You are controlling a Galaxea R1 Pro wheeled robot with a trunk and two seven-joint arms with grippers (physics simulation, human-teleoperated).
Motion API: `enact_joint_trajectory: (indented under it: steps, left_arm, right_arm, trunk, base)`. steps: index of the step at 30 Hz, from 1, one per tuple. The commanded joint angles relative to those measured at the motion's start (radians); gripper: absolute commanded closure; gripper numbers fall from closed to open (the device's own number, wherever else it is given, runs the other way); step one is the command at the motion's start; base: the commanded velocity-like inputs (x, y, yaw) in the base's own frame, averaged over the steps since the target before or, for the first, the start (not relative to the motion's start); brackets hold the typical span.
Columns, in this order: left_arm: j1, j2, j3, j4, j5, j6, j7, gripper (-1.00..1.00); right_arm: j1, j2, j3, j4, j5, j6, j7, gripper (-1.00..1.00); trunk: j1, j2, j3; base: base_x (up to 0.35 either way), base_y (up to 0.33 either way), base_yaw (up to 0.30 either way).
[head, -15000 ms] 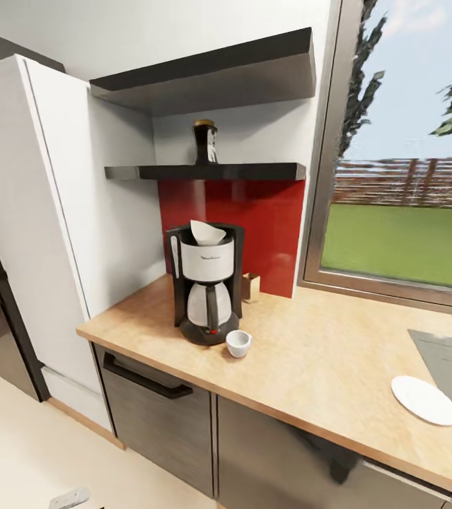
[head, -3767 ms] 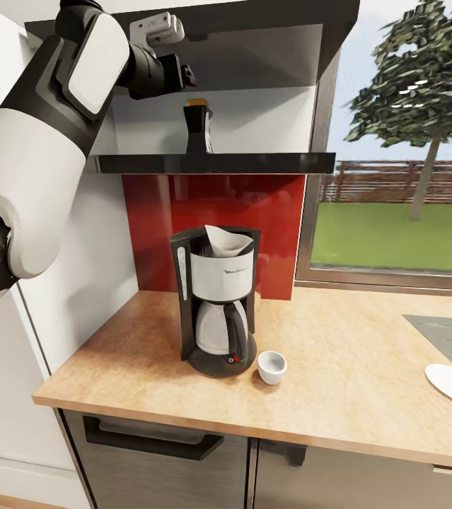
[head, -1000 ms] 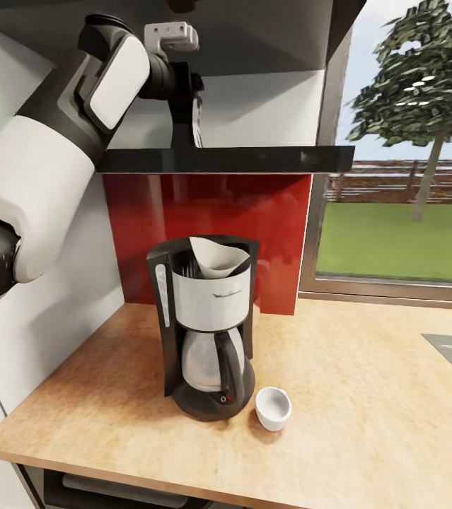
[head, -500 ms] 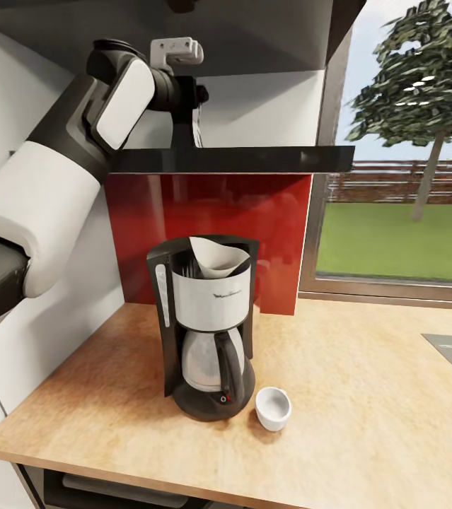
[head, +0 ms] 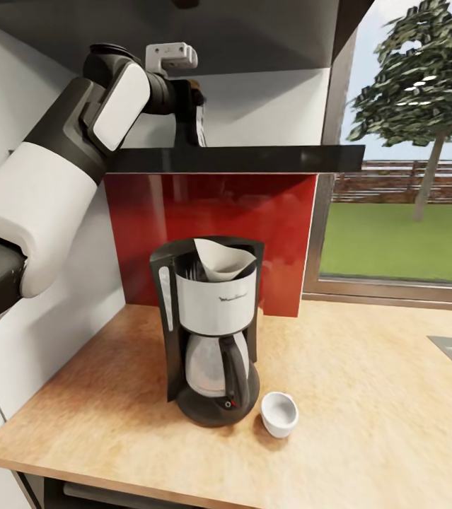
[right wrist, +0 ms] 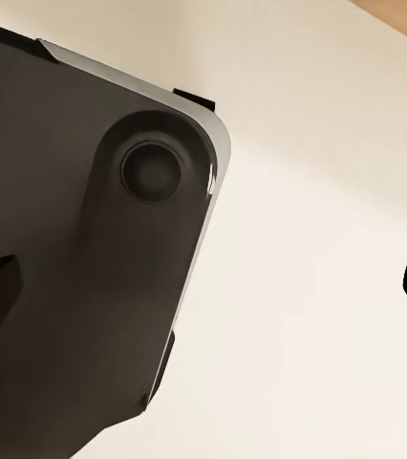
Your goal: Set up a coffee station on the kitchen countertop: keep the coffee maker on the countertop, move the bottle of coffee from the kitchen shelf to the counter next to the coffee maker, place a paper coffee filter on top of the coffee maker, put the saucer next to the coffee maker with the coffee cup on the saucer, and place the electric kettle next to the coffee maker.
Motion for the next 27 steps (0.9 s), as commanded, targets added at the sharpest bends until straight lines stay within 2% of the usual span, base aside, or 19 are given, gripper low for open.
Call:
enact_joint_trajectory:
  steps: [1,21,27]
  left_arm:
    - [-0.001,0.001,-0.003,-0.001,0.011,0.002,0.009,-1.0]
    - [-0.001,0.002,-0.005,0.013,0.011,0.002,0.009,-1.0]
    - [-0.001,0.002,-0.005,0.014,0.011,0.002,0.009,-1.0]
  right_arm:
    - [-0.001,0.0,0.008,0.002,-0.001,-0.005,0.0,-1.0]
    - [-0.001,0.0,0.008,0.002,-0.001,-0.005,0.0,-1.0]
    - [-0.001,0.0,0.008,0.002,0.0,-0.005,0.0,-1.0]
  trunk:
    - [0.0,-0.001,-0.001]
    - [0.0,-0.001,-0.001]
    - [0.0,-0.001,-0.001]
  base:
    - [0.055,0.048,0.0]
    - [0.039,0.007,0.0]
    - [0.147,0.0,0.0]
